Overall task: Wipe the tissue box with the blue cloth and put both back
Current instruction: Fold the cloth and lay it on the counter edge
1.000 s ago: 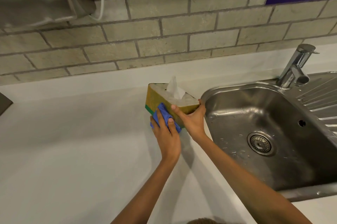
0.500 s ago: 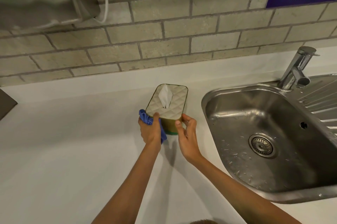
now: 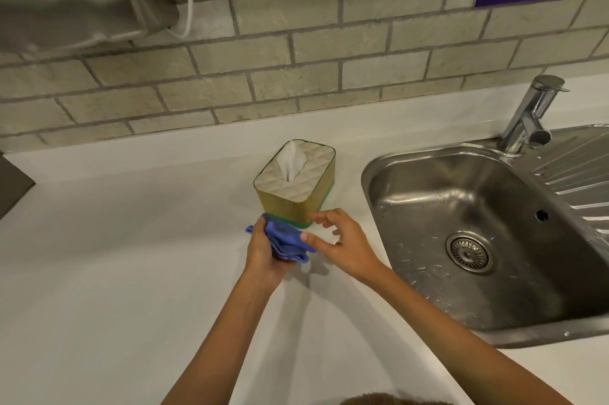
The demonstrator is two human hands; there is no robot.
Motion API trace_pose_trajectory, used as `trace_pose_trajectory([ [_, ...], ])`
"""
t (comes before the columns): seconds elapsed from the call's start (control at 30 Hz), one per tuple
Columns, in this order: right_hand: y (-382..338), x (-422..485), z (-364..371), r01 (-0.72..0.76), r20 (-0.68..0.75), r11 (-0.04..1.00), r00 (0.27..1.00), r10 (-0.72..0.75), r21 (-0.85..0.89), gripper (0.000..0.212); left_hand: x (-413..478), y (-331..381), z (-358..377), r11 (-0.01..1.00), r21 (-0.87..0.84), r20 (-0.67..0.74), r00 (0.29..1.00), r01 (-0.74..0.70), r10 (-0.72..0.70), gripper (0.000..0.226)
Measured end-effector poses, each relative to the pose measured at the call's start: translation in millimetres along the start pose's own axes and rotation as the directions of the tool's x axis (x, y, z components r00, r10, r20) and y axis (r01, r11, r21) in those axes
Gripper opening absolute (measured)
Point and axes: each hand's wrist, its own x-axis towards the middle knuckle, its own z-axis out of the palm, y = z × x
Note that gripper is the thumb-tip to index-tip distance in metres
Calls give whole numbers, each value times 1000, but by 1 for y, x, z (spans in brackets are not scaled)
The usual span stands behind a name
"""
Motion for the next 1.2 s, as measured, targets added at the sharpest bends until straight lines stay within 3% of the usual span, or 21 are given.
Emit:
trace_pose_trajectory([
  [0.17, -25, -17, -24, 225, 142, 891, 973, -183, -394, 40, -16, -16, 0, 993, -21, 185, 976, 118, -112, 59],
  [0.33, -41, -29, -48, 325, 186, 723, 945, -268, -609, 27, -29, -38, 17, 998, 18, 285, 957, 59, -62, 58],
  [0.5, -41, -41, -109, 133, -40, 836, 983, -181, -532, 24, -42, -64, 37, 989, 128, 378, 918, 75, -118, 53],
  [0.63, -27, -56, -162, -36, -174, 885, 983, -51, -463, 26, -56, -83, 45, 961, 264, 469, 860, 83, -203, 24],
  [0.73, -11, -74, -192, -112, -228, 922, 973, 27, -370, 26, -64, -102, 56, 919, 394, 410, 892, 16, -191, 33],
  [0.83, 7, -95, -212, -175, -225, 930, 969, 104, -324, 29, -75, -121, 68, 858, 501, 287, 957, -115, -39, 45],
  [0.93, 29, -118, -225, -246, -207, 934, 959, 195, -259, 29, -83, -134, 68, 763, 604, 261, 962, -228, 81, 46],
  [1.1, 71, -163, -236, -388, -130, 914, 919, 373, -119, 19, -102, -150, 62, 600, 769, 285, 958, -221, -13, 34],
  [1.2, 93, -186, -239, -443, -85, 874, 896, 435, -199, 13, -114, -167, 62, 489, 848, 274, 959, -203, -78, 31],
])
